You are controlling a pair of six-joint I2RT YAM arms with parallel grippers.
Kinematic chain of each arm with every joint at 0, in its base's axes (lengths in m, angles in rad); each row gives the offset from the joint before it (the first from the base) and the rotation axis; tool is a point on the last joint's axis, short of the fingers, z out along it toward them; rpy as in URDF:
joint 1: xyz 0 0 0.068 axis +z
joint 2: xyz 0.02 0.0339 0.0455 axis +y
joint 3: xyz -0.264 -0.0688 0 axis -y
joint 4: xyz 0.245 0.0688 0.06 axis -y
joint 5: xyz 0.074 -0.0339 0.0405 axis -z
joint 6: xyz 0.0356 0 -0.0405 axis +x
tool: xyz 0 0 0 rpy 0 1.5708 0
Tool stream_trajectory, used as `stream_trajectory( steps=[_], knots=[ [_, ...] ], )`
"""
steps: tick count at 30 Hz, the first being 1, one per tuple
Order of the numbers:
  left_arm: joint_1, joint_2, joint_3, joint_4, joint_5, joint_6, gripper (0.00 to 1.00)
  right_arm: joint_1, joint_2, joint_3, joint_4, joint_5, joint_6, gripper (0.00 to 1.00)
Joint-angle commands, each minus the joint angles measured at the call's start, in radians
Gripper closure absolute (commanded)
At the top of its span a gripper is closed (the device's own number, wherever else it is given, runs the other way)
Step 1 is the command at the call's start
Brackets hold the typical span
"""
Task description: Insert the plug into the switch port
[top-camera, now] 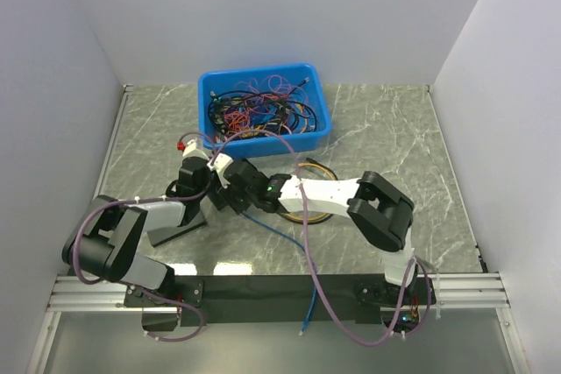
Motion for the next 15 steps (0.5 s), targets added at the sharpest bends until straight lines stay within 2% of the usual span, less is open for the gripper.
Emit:
stream_trajectory(
  steps=[1,5,15],
  knots=[
    [0.001,-0.024,0.003,-0.22,0.041,0.023,0.21,0.015,-0.136,-0.014,0.114,0.06,-0.038,0.55],
    [0.007,-0.087,0.022,-0.281,0.024,0.031,0.17,0.019,-0.203,-0.064,0.112,0.08,-0.033,0.48],
    [0.012,-0.245,0.025,-0.429,-0.041,0.034,0.15,0.022,-0.367,-0.143,0.037,0.223,0.074,0.46]
  ],
)
